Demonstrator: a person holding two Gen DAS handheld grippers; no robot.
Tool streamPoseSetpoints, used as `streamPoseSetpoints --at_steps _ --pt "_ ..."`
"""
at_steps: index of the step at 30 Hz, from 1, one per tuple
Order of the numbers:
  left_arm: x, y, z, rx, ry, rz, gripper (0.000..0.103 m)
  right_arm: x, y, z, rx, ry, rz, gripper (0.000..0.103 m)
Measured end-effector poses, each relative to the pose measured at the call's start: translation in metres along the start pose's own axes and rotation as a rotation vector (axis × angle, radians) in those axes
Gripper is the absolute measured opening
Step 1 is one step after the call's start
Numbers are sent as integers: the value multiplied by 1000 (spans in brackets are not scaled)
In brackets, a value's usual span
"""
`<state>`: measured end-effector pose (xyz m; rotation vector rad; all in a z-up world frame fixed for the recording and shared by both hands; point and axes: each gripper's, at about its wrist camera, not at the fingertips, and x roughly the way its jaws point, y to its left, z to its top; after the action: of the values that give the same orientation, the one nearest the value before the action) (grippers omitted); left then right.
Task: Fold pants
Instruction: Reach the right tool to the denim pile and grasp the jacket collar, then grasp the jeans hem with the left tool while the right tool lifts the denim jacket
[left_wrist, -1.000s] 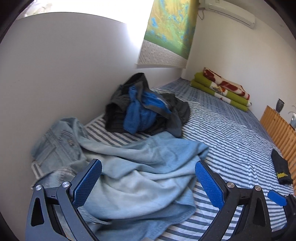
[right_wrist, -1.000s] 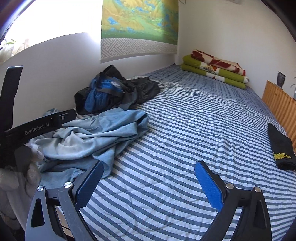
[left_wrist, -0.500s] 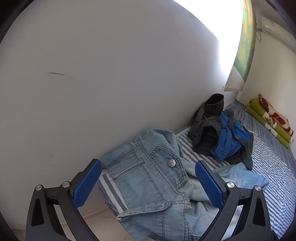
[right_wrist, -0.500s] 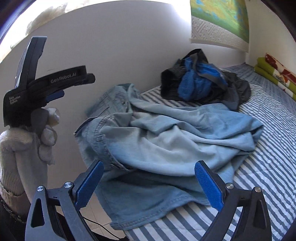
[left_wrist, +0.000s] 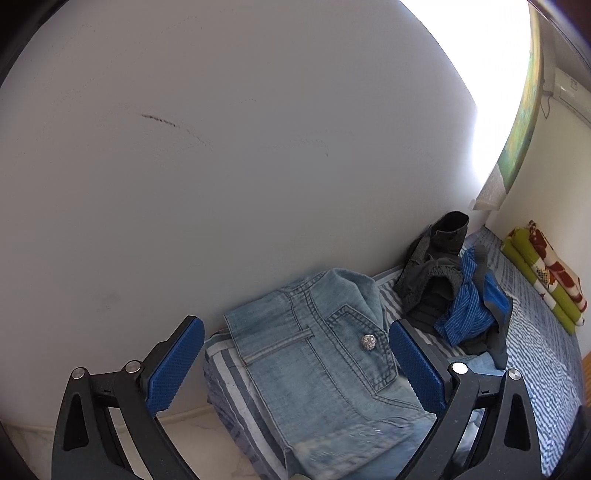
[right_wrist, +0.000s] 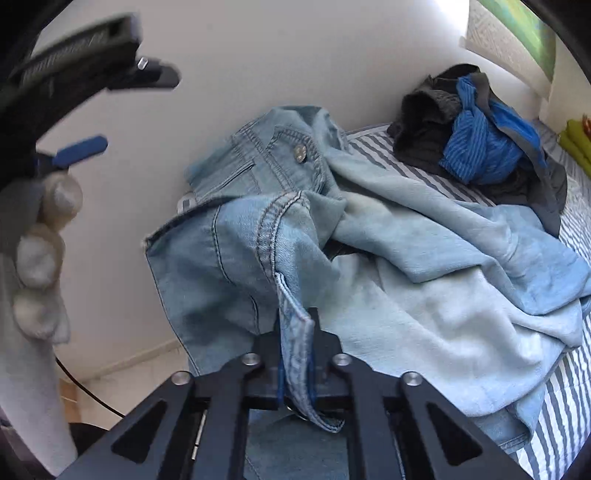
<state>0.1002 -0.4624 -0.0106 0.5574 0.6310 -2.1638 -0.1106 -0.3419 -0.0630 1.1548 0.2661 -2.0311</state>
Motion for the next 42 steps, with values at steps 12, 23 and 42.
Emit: streamPoseSetpoints --at_steps 12,23,42 --pt "-23 -79 -28 148 6 -143 102 -201 -128 -35 308 -297 -164 3" --pt "-34 -203 -115 374 279 -447 102 -299 -190 -170 531 -330 -381 3" --pt "-13 -221 -265 606 658 -417 96 -280 -183 -298 560 -265 -415 3"
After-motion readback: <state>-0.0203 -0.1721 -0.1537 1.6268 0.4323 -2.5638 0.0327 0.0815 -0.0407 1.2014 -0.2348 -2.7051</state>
